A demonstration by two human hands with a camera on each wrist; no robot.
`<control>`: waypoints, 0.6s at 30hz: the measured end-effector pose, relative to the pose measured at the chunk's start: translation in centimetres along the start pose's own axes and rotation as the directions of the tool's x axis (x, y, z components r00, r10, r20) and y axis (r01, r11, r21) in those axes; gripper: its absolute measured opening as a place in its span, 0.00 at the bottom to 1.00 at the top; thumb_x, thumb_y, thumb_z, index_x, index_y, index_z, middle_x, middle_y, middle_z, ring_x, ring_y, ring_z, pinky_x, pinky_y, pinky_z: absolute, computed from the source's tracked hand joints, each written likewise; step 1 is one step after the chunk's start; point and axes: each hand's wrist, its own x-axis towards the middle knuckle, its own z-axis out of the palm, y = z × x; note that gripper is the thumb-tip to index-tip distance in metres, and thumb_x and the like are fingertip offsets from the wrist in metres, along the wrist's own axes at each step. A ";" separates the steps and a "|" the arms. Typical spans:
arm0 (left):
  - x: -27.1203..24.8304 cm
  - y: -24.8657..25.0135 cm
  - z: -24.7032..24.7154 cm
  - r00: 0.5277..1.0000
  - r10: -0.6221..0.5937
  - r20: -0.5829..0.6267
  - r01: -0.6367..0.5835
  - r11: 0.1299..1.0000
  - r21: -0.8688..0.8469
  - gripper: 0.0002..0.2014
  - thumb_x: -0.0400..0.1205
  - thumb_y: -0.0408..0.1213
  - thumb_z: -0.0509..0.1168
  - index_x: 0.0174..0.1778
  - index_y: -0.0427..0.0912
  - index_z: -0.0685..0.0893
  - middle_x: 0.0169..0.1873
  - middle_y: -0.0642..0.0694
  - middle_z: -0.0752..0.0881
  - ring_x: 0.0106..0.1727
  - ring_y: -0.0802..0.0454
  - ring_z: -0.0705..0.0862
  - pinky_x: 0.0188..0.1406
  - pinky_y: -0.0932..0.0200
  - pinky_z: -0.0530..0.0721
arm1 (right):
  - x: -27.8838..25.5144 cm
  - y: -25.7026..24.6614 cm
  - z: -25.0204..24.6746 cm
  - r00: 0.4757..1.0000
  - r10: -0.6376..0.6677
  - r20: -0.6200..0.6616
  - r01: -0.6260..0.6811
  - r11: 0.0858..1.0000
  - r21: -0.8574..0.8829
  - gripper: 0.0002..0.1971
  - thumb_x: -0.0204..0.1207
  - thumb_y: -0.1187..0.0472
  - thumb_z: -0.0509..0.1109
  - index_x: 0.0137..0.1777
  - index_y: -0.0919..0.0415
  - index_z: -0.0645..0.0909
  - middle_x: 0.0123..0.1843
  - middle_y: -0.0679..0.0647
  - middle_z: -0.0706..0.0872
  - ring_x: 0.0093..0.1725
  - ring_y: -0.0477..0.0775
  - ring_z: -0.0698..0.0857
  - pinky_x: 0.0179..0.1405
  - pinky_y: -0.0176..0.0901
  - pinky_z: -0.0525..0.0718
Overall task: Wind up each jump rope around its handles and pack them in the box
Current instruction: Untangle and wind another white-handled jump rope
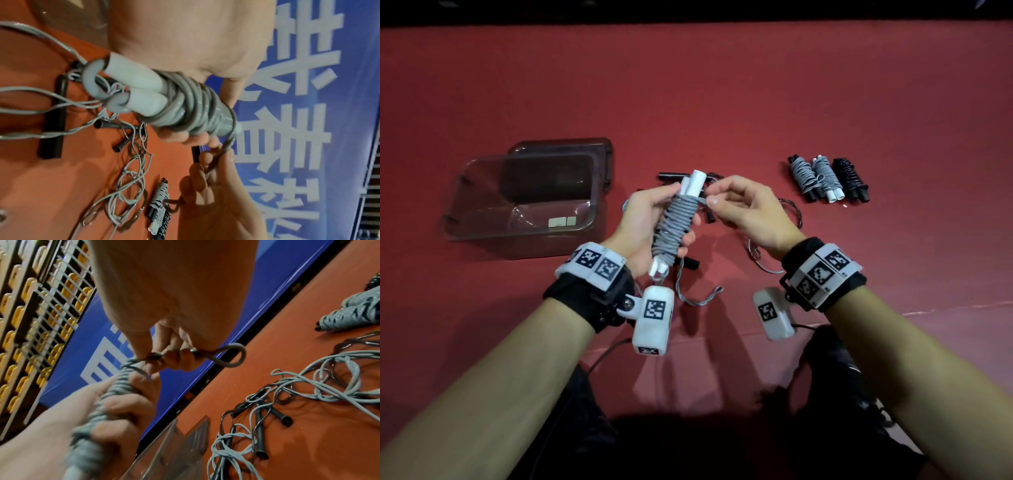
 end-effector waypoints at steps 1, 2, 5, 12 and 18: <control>-0.3 -0.1 0.0 0.997 -0.051 0.064 0.054 0.998 -0.036 0.17 0.86 0.50 0.60 0.50 0.38 0.83 0.34 0.41 0.80 0.23 0.47 0.75 0.18 0.61 0.71 | 0.1 0.0 -0.3 1.000 0.003 0.018 -0.004 0.999 0.044 0.06 0.84 0.66 0.72 0.58 0.59 0.83 0.46 0.52 0.86 0.39 0.44 0.83 0.41 0.33 0.79; -0.5 -0.2 0.0 0.986 -0.100 0.131 0.111 0.991 -0.077 0.17 0.86 0.51 0.60 0.50 0.40 0.83 0.33 0.43 0.79 0.22 0.49 0.74 0.17 0.62 0.70 | 0.2 -0.2 -0.3 0.998 0.011 0.054 -0.016 0.996 0.088 0.09 0.84 0.68 0.71 0.62 0.60 0.81 0.50 0.53 0.87 0.42 0.44 0.84 0.44 0.34 0.81; -1.1 -0.4 -0.1 0.944 -0.169 0.283 0.220 0.962 -0.159 0.19 0.86 0.56 0.57 0.48 0.43 0.83 0.31 0.46 0.76 0.20 0.54 0.71 0.14 0.65 0.67 | 0.1 -0.9 0.3 0.980 0.019 0.198 -0.038 0.995 0.091 0.12 0.89 0.65 0.64 0.69 0.60 0.79 0.47 0.52 0.85 0.37 0.41 0.82 0.36 0.32 0.78; 0.5 -1.3 1.4 1.000 -0.003 -0.021 0.003 1.000 0.021 0.24 0.91 0.55 0.55 0.65 0.36 0.80 0.36 0.38 0.79 0.25 0.45 0.80 0.16 0.60 0.78 | -0.2 0.0 0.2 0.994 0.077 -0.084 -0.074 0.997 0.033 0.11 0.83 0.56 0.75 0.52 0.65 0.91 0.36 0.56 0.87 0.24 0.45 0.73 0.23 0.34 0.70; 0.8 -1.9 1.5 0.855 0.518 -0.003 -0.351 0.582 0.733 0.13 0.85 0.53 0.71 0.53 0.46 0.86 0.26 0.63 0.85 0.28 0.68 0.82 0.32 0.72 0.78 | -0.5 0.6 0.3 0.943 0.094 -0.318 -0.091 0.996 0.025 0.15 0.75 0.51 0.82 0.42 0.65 0.93 0.31 0.52 0.90 0.21 0.40 0.75 0.24 0.30 0.73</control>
